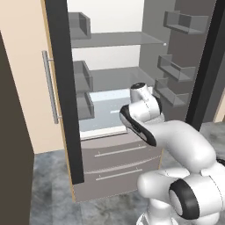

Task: Place one of the steaks on the plate and the other in the bowl. Then place the bowl in the fridge.

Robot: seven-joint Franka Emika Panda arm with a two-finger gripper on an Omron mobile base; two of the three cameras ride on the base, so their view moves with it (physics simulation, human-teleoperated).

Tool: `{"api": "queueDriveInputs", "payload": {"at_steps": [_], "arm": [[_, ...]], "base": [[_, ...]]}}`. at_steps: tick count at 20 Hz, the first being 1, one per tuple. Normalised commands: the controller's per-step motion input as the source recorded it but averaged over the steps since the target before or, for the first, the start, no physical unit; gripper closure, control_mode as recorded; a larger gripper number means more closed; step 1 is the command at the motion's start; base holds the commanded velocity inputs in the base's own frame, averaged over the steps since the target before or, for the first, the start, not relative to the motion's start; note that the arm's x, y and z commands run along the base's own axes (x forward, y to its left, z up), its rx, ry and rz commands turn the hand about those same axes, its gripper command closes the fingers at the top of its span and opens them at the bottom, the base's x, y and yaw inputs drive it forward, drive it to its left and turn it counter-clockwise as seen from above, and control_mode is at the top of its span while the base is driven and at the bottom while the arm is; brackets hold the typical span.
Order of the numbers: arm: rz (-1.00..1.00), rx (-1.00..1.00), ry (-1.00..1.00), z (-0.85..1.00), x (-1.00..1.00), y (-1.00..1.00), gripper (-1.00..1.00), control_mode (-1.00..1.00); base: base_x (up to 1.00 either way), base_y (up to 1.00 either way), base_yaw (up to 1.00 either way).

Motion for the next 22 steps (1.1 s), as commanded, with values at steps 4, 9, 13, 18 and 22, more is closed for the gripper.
{"api": "queueDriveInputs", "payload": {"at_steps": [4,9,13,18,22], "arm": [[0.0,0.22,0.09,-0.07,-0.01,-0.32,-1.0,-1.0],[-0.02,0.27,-0.13,0.0,-0.32,0.0,-1.0,-1.0],[0.0,0.04,-0.09,-0.01,-0.55,-0.1,-1.0,-1.0],[0.0,-0.01,0.06,0.0,-0.04,0.0,-1.0,-1.0],[0.0,0.0,0.0,0.0,0.0,0.0,-1.0,-1.0]], "base": [[0.0,0.0,0.0],[0.0,0.0,0.0],[0.0,0.0,0.0],[0.0,0.0,0.0],[0.0,0.0,0.0]]}}
